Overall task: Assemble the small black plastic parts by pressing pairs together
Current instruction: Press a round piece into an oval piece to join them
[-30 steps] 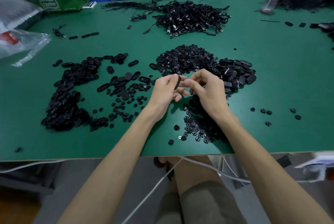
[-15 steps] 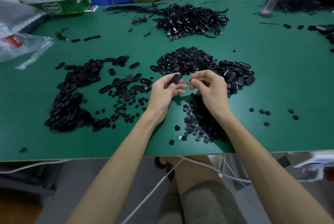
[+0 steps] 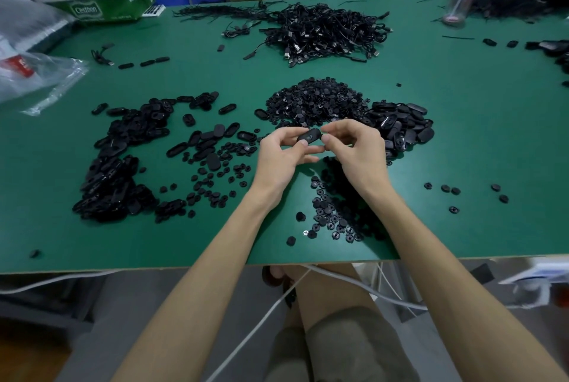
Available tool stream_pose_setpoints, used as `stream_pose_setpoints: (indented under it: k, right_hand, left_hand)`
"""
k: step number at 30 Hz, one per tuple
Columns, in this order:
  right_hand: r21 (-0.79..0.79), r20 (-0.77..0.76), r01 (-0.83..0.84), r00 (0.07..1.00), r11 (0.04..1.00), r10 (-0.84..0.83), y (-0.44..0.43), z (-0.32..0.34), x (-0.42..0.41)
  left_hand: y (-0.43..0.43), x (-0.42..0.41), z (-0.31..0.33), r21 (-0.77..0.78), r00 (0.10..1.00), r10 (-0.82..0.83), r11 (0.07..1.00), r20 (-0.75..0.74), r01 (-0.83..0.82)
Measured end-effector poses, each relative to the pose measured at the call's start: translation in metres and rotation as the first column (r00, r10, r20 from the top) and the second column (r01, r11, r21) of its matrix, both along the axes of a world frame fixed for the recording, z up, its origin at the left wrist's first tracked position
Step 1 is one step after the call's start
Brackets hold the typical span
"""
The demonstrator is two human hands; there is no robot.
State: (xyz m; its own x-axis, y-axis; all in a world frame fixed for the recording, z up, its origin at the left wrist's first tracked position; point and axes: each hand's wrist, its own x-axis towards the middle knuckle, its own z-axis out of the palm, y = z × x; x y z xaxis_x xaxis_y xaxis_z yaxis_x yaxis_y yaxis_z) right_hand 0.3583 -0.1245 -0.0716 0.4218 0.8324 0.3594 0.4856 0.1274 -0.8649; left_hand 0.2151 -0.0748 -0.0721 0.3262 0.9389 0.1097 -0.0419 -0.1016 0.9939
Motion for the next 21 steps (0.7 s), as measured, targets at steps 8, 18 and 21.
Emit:
stream_pose_setpoints:
  k: [8, 18, 21]
  right_hand:
    - [0.013, 0.001, -0.019, 1.000, 1.000, 0.019, -0.0012, -0.0002, 0.0012]
    - [0.047, -0.045, -0.047, 0.998, 0.998, 0.049, 0.0003, -0.0019, 0.0007]
    - [0.056, -0.070, -0.044, 0.996, 0.997, 0.047, 0.0006, -0.0033, 0.0009]
  left_hand:
    - [-0.0014, -0.0011, -0.0003, -0.007, 0.998, -0.050, 0.999, -0.024, 0.050]
    - [0.0011, 0.0006, -0.0012, 0.030, 0.999, -0.016, 0.999, -0.036, 0.017]
    - [0.0020, 0.0003, -0.0028, 0.018, 1.000, -0.011, 1.000, -0.017, 0.012]
